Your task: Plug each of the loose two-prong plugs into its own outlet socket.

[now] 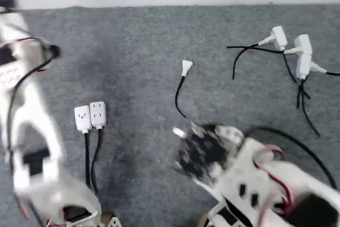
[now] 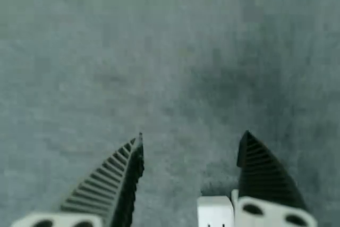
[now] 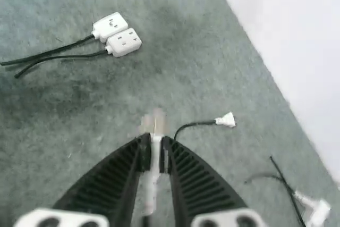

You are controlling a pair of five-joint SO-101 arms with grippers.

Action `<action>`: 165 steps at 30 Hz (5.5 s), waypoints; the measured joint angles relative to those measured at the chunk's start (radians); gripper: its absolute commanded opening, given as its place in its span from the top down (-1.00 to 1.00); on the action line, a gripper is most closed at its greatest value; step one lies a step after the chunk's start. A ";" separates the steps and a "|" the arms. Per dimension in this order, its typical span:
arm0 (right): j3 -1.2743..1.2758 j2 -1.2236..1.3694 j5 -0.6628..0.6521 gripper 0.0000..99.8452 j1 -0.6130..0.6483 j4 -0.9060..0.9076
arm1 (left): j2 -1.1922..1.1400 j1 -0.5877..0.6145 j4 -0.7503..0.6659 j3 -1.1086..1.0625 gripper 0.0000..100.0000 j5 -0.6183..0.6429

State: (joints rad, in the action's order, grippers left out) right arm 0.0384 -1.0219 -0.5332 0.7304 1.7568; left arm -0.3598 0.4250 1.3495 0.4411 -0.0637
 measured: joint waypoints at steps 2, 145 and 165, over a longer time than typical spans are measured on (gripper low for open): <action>0.055 -0.060 0.008 0.98 0.000 0.000 | -0.227 -0.021 0.110 0.198 0.42 -0.005; 1.625 -0.781 -0.006 0.97 -0.881 -0.651 | 2.162 -0.032 -0.097 -2.131 0.42 -0.233; 1.625 -0.781 -0.006 0.97 -0.881 -0.651 | 2.162 -0.164 -0.094 -2.131 0.42 -0.233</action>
State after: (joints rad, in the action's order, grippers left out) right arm 1.6632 -1.8029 -0.5393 -0.1504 1.1063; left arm 1.8021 0.2608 1.2559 -1.6901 -0.2969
